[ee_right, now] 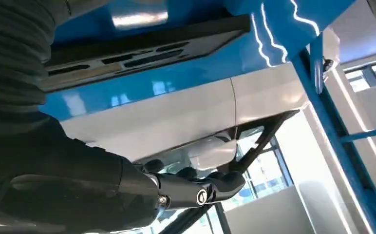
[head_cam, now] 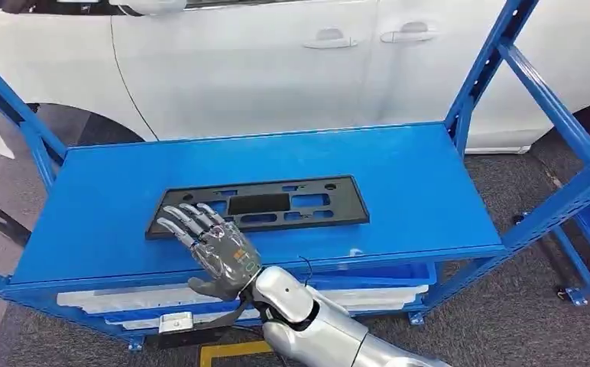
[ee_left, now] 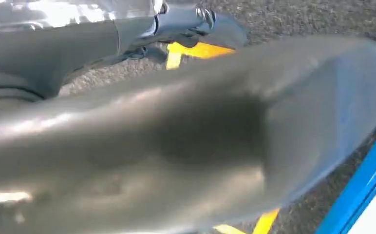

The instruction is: Take the parts from the cabinet and place them on the table.

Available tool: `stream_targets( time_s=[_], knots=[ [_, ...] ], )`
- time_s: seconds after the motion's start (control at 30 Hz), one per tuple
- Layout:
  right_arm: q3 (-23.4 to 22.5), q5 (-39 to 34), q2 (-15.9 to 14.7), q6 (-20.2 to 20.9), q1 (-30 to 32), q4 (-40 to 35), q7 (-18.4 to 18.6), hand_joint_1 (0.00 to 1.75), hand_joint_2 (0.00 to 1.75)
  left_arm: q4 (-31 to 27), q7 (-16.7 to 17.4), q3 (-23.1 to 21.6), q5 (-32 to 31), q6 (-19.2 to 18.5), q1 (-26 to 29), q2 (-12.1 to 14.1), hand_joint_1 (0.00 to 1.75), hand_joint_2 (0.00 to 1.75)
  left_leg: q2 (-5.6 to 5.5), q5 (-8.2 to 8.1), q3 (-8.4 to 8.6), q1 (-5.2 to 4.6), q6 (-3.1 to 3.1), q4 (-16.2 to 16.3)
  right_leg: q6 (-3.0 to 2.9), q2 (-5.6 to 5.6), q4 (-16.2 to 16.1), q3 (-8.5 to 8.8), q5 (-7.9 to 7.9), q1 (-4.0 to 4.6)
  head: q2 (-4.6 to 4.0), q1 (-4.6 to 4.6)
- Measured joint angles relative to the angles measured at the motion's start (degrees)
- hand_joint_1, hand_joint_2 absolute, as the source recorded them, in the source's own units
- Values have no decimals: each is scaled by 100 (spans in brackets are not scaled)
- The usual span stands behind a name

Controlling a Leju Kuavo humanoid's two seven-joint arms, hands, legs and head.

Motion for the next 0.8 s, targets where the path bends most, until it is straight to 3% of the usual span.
stream_targets(
  time_s=[0.03,0.07,0.13,0.17,0.2,0.23,0.27,0.33,0.37,0.4,0.47,0.53,0.57,0.63,0.67,0.7,0.73,0.8],
  knots=[
    [2,0,26,-2,-21,37,0,0,175,0,2,-4,2,0,11,-2,0,0,3,-78,-32,18,-33,108,-14,-5,-28,21,6,-11,0,-2],
    [9,6,59,2,-54,70,4,0,175,0,0,-11,2,2,6,-2,0,0,5,-259,-169,21,-58,402,-44,-12,-27,23,2,-15,0,-15],
    [13,123,85,7,-76,192,112,0,175,2,0,-20,9,26,-10,2,0,0,6,-693,-647,38,-113,1367,-63,-26,-24,24,-9,-6,0,-9],
    [13,194,94,4,-76,296,161,0,175,2,0,-24,9,28,-3,2,0,0,7,-798,-857,39,-131,1763,-67,-26,-22,24,-12,-1,0,-13],
    [13,281,111,-6,-86,445,210,0,175,2,-4,-28,7,26,14,2,0,0,7,-739,-936,47,-142,1865,-69,-23,-21,29,-16,-1,0,-11],
    [13,365,149,-24,-118,608,267,0,175,2,-20,-35,0,15,17,2,0,0,7,-556,-868,54,-142,1669,-66,-14,-18,39,-22,-1,0,-11],
    [13,437,192,-42,-155,781,311,0,175,2,-33,-42,-11,0,22,7,0,0,7,-289,-679,58,-136,1247,-60,-1,-14,53,-32,-1,0,-11],
    [13,555,306,-94,-237,1113,350,0,175,2,-57,-70,-31,-37,6,42,0,0,13,214,-166,68,-99,141,-24,7,-10,97,-63,2,0,-9],
    [13,601,367,-138,-288,1268,361,0,175,2,-61,-87,-46,-48,-4,46,0,0,7,103,-95,20,-55,-5,6,8,-8,88,-72,39,0,-7],
    [13,653,441,-160,-325,1457,384,0,175,2,-72,-107,-72,-57,-22,52,0,0,-3,132,-101,19,3,-5,37,8,0,72,-63,36,0,-7],
    [15,702,542,-160,-337,1659,407,0,175,2,-79,-149,-83,-57,-15,52,0,0,-6,122,-112,3,52,6,84,6,-16,81,-60,23,0,-4],
    [24,734,632,-149,-363,1826,439,0,175,2,-83,-173,-96,-61,-16,44,0,0,14,171,-67,66,130,-73,155,5,32,79,-124,20,0,-4],
    [39,743,662,-140,-418,1924,488,0,175,2,-85,-179,-101,-61,-26,44,0,0,15,172,-69,60,157,-78,186,-2,293,-34,-302,19,0,7],
    [125,741,704,-105,-477,2125,674,0,175,2,-85,-201,-118,-61,-40,46,0,0,23,169,-80,51,196,-76,210,-2,1260,-506,-762,-2,0,7],
    [166,737,704,-87,-477,2214,743,0,175,2,-81,-219,-122,-59,-39,46,0,0,23,165,-84,50,202,-70,221,-2,1727,-741,-915,-4,0,7],
    [206,730,704,-57,-474,2310,794,0,175,2,-66,-230,-129,-59,-35,48,0,0,20,163,-85,50,203,-64,228,-2,1947,-866,-929,-8,0,7],
    [232,730,704,-44,-475,2378,833,0,175,2,-55,-236,-131,-55,-28,48,0,0,14,158,-82,50,197,-55,226,-2,1853,-848,-797,-14,0,9],
    [286,721,726,-46,-529,2519,913,0,175,2,-48,-275,-140,-54,-34,48,0,0,2,134,-68,51,167,-27,183,-5,898,-408,-249,-15,0,9]
  ],
)
